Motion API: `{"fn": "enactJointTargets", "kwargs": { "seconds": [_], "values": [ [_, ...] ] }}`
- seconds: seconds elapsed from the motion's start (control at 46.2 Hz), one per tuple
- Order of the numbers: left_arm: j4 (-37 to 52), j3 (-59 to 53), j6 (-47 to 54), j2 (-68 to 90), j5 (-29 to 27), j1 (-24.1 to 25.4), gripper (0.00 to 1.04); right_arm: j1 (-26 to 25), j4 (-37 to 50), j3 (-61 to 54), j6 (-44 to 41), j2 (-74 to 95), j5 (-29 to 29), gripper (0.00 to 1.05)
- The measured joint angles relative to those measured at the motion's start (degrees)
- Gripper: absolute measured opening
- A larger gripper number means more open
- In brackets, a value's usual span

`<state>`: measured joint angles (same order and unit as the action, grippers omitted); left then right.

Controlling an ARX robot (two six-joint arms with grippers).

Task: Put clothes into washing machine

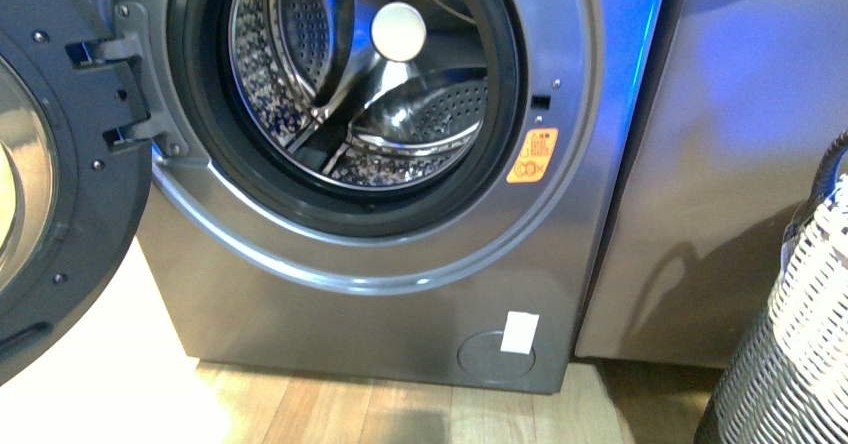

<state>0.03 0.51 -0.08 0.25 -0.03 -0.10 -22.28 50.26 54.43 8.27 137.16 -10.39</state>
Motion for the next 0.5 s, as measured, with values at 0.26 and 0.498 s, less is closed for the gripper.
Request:
{"fn": "enactJointTargets", "kwargs": {
  "seconds": [0.26, 0.498],
  "values": [
    [0.0, 0.0, 0.0, 0.0, 0.0, 0.0, 0.98, 4.04, 4.5, -9.84, -2.47, -17.92, 0.2, 0.1],
    [0.0, 0.0, 0.0, 0.0, 0.0, 0.0, 0.98, 4.72, 0.7, -11.47, -1.68, -34.67, -0.59, 0.1]
  ]
}}
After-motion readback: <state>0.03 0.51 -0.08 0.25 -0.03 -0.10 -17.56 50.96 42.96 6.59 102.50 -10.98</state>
